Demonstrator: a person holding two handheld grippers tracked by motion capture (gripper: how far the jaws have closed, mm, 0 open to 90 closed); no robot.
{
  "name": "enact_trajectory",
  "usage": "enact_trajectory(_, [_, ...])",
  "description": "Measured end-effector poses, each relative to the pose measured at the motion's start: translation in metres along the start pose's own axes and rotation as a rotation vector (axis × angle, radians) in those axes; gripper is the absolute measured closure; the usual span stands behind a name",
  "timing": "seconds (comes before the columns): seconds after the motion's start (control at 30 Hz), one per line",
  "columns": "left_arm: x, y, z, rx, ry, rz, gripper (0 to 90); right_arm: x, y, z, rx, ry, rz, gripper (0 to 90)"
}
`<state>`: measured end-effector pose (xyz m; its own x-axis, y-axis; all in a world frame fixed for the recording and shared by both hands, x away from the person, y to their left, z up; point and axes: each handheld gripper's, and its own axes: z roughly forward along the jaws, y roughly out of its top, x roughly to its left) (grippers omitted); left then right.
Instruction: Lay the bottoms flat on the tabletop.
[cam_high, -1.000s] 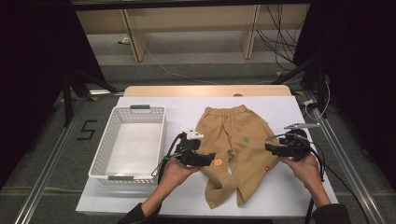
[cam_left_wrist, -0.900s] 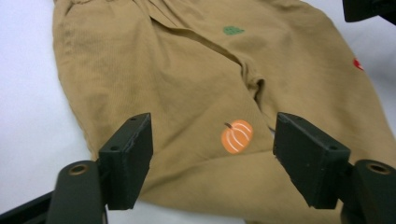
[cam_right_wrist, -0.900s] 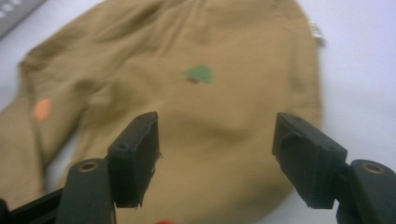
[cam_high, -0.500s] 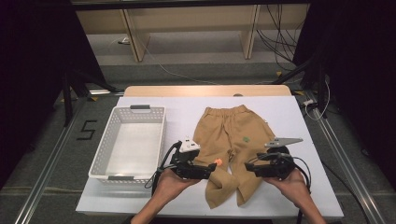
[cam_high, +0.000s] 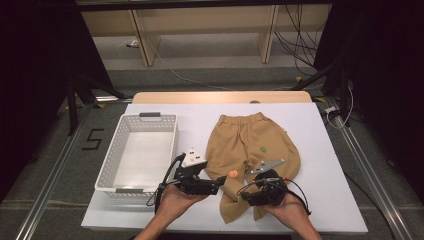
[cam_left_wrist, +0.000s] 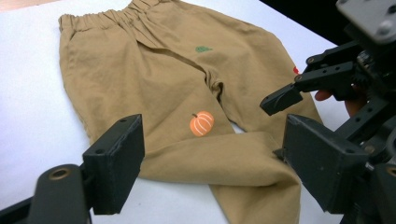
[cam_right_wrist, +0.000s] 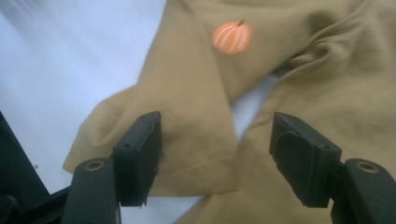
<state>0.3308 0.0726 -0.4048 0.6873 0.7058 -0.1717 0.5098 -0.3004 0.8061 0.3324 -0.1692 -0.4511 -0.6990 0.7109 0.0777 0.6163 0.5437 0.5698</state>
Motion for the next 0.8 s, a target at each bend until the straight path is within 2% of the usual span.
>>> enact_trajectory(0.07, [0.001, -0.003, 0.000, 0.005, 0.004, -0.007, 21.3, 0.005, 0.001, 0.005, 0.031, -0.021, -0.018, 35.6])
enact_trajectory(0.2, [0.003, -0.006, 0.000, 0.009, 0.005, -0.009, 21.2, 0.011, 0.003, 0.016, 0.081, -0.027, -0.022, 37.3])
enact_trajectory(0.3, [0.004, -0.007, 0.000, 0.008, 0.001, -0.018, 21.3, 0.012, 0.002, 0.022, 0.111, -0.008, -0.014, 41.4])
enact_trajectory(0.37, [0.005, -0.007, -0.001, 0.005, 0.004, -0.019, 21.3, 0.012, 0.002, 0.023, 0.117, 0.008, -0.013, 48.1])
enact_trajectory(0.53, [0.006, -0.007, -0.004, -0.006, 0.010, -0.020, 21.3, 0.015, 0.002, 0.019, 0.104, 0.045, -0.032, 76.7])
enact_trajectory(0.6, [0.007, -0.007, -0.006, -0.008, 0.014, -0.021, 21.3, 0.016, 0.002, 0.016, 0.100, 0.069, -0.034, 83.4])
enact_trajectory(0.7, [0.007, -0.006, -0.009, -0.019, 0.017, -0.022, 21.3, 0.019, 0.003, 0.011, 0.070, 0.088, -0.044, 85.2])
enact_trajectory(0.8, [0.007, -0.005, -0.013, -0.034, 0.023, -0.026, 21.3, 0.028, 0.009, 0.000, 0.006, 0.099, -0.061, 85.2])
